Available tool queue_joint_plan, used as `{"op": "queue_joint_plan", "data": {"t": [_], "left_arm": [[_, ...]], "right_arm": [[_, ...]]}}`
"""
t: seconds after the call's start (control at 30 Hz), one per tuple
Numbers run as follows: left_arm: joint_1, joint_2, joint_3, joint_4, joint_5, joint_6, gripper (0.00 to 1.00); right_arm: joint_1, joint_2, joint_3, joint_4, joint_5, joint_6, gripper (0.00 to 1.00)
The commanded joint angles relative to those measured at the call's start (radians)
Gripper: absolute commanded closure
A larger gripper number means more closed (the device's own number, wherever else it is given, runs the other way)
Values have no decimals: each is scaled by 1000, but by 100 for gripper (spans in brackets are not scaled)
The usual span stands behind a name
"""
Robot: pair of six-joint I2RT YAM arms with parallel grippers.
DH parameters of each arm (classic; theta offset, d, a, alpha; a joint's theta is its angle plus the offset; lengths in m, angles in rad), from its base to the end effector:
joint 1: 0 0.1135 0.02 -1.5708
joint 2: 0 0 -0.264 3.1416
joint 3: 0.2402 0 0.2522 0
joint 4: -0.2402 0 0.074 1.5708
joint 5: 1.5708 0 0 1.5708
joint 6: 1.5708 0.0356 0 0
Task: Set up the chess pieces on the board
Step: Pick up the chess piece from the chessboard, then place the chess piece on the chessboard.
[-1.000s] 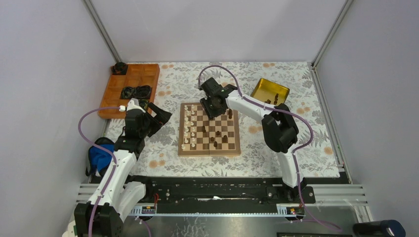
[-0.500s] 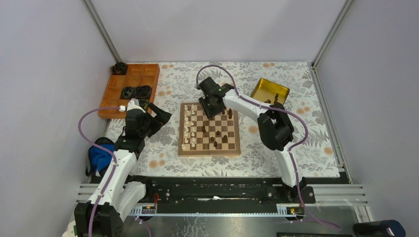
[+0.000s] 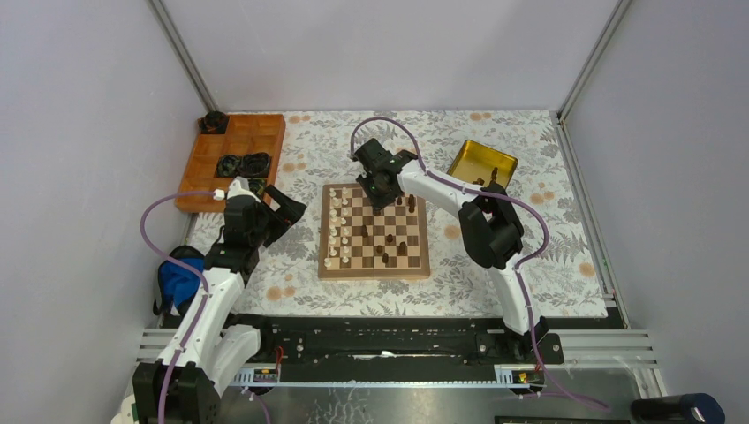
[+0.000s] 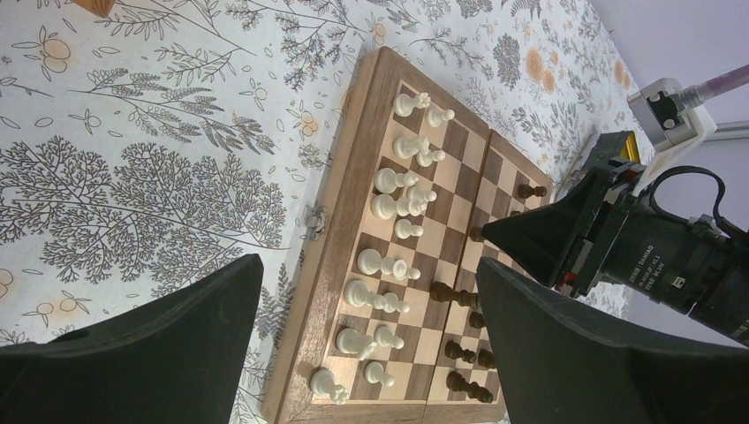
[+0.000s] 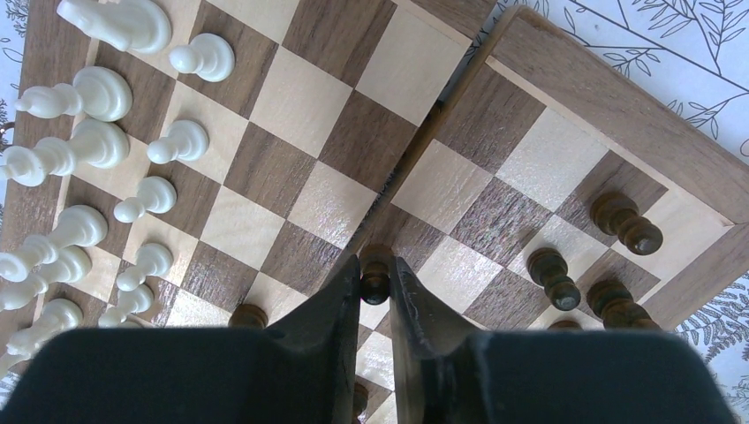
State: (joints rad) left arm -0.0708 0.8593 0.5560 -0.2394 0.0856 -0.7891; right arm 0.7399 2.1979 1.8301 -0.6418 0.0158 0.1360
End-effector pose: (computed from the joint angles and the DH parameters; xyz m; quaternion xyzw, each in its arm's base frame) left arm 0.1924 -0.0167 0.2410 -0.2861 0.8219 -0.2386 0.4310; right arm 0.3574 0.3255 0.2024 -0.2836 0.9180 0.1106 0.2540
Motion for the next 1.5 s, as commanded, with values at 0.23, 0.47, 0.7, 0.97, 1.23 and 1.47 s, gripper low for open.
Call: {"op": "queue_joint_plan", "data": {"t": [0.23, 0.47, 0.7, 0.97, 1.23, 1.47], "left_arm": [[6, -13, 4, 5, -17, 24, 1], [6, -11, 10, 5, -15, 22, 1], [6, -10, 12, 5, -9, 19, 1], [6, -8, 15, 6, 1, 17, 1], [6, -4, 17, 9, 5, 17, 1], [5, 6, 20, 20, 7, 14, 1]], "right_arm": [[7, -31, 0, 2, 39, -3, 94], [7, -77, -9, -6, 82, 0, 96], [5, -129, -46, -23, 138, 24, 97], [-22, -185, -132, -3, 156, 56, 97], [-50, -195, -163, 4, 163, 69, 97], [-73, -179, -162, 15, 155, 68, 97]]}}
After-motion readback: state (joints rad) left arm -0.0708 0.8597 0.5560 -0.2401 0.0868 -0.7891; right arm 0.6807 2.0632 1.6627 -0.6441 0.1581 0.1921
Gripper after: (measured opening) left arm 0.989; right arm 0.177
